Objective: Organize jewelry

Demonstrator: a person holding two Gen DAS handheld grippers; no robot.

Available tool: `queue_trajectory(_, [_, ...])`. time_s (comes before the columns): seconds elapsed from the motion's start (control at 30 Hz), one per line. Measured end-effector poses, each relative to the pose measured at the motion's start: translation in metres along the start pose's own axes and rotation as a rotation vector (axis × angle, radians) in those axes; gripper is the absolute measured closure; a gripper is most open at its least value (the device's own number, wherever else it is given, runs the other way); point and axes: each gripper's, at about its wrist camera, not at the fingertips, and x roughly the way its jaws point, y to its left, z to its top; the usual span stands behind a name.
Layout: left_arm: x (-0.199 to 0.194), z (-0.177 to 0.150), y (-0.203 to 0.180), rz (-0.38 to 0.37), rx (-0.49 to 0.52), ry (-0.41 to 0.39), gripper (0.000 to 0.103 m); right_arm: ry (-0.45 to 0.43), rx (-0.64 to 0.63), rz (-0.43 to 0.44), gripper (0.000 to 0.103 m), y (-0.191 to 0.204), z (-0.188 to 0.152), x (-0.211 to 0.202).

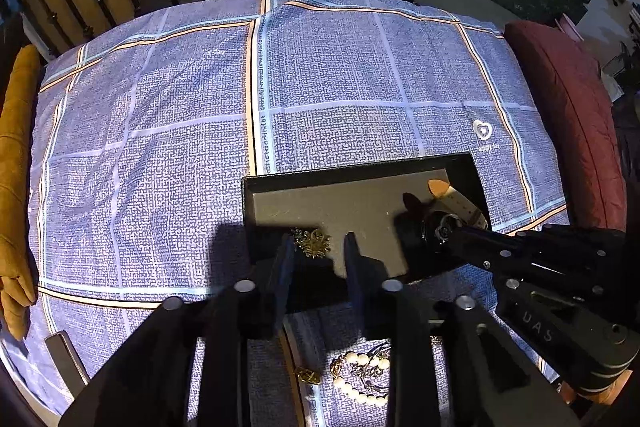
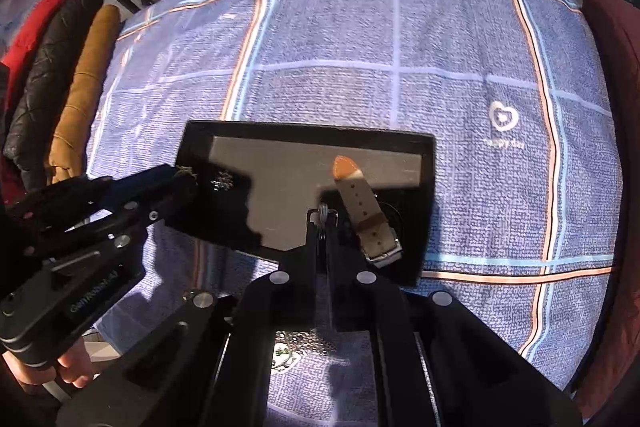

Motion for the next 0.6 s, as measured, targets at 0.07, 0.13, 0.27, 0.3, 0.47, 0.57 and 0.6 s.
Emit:
queue_trajectory(0.07, [-0.006, -0.004, 0.005, 0.009, -0.013, -0.016, 0.049, -0.008, 0.012, -0.004, 0.097, -0.004, -0.003, -0.005])
queue_trajectory(0.13, [-0.012, -0.011, 0.011, 0.003, -0.024, -0.024, 0.039, -0.019, 0.027, -0.003, 0.084, -0.009, -0.011, -0.011])
queue_trajectory(0.27, [-0.021, -0.039, 0.020, 0.033, -0.025, -0.012, 0.021, -0.032, 0.044, -0.006, 0.053, -0.014, -0.032, -0.023])
queue_trajectory(0.3, [-0.021, -0.047, 0.022, 0.036, -0.028, -0.002, 0.019, -0.021, 0.046, 0.000, 0.053, -0.015, -0.040, -0.023])
queue_trajectory(0.47, [0.002, -0.099, 0.027, 0.053, -0.044, 0.116, 0.017, 0.088, 0.038, 0.037, 0.053, -0.005, -0.085, -0.001])
queue_trajectory(0.57, [0.011, -0.117, 0.029, 0.053, -0.057, 0.150, 0.017, 0.126, 0.035, 0.048, 0.053, 0.003, -0.107, 0.010])
queue_trajectory(0.6, [0.012, -0.119, 0.029, 0.053, -0.055, 0.147, 0.017, 0.138, 0.030, 0.049, 0.053, 0.006, -0.111, 0.013])
